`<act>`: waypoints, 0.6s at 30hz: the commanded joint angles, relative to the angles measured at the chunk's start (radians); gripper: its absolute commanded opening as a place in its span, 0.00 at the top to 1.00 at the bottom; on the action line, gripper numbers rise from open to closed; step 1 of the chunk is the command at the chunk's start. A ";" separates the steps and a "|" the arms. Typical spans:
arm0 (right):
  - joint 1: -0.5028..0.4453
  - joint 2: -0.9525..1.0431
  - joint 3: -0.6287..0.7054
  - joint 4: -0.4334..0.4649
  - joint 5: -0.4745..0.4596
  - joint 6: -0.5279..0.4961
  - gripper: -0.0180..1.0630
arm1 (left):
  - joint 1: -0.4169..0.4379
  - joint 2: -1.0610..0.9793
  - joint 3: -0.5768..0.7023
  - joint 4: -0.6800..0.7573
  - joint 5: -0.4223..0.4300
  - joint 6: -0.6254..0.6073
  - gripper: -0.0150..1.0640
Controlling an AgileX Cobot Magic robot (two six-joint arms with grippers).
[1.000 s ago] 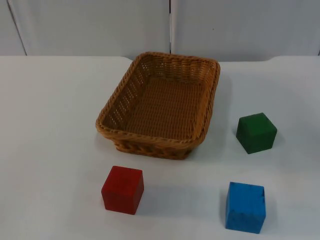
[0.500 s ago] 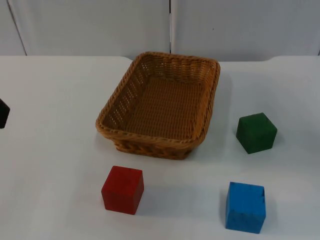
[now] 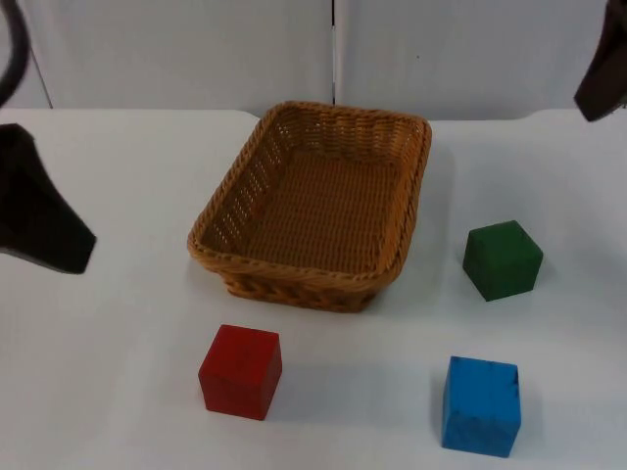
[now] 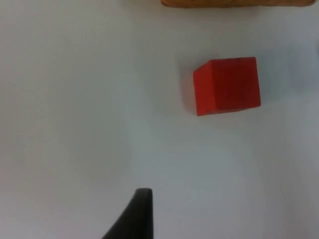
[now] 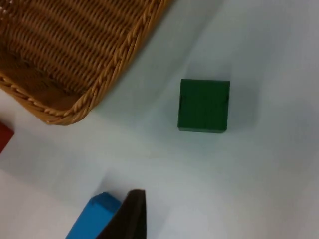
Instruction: Pick up one cube with each hand and place exactly two cubes into the same basket, leaving the remaining cube outside.
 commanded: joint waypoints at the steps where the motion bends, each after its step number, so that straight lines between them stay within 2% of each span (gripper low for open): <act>1: 0.006 0.038 -0.028 -0.004 -0.001 -0.002 0.01 | -0.055 0.058 -0.031 -0.006 -0.022 -0.007 0.01; 8: 0.006 0.117 -0.069 -0.004 -0.011 0.009 0.01 | -0.164 0.183 -0.083 0.029 -0.070 -0.044 0.01; 14: 0.006 0.187 -0.084 -0.004 -0.023 0.013 0.01 | -0.264 0.321 -0.144 0.118 -0.087 -0.136 0.01; 18: 0.006 0.241 -0.084 -0.004 -0.047 0.020 0.01 | -0.324 0.408 -0.170 0.147 -0.135 -0.178 0.01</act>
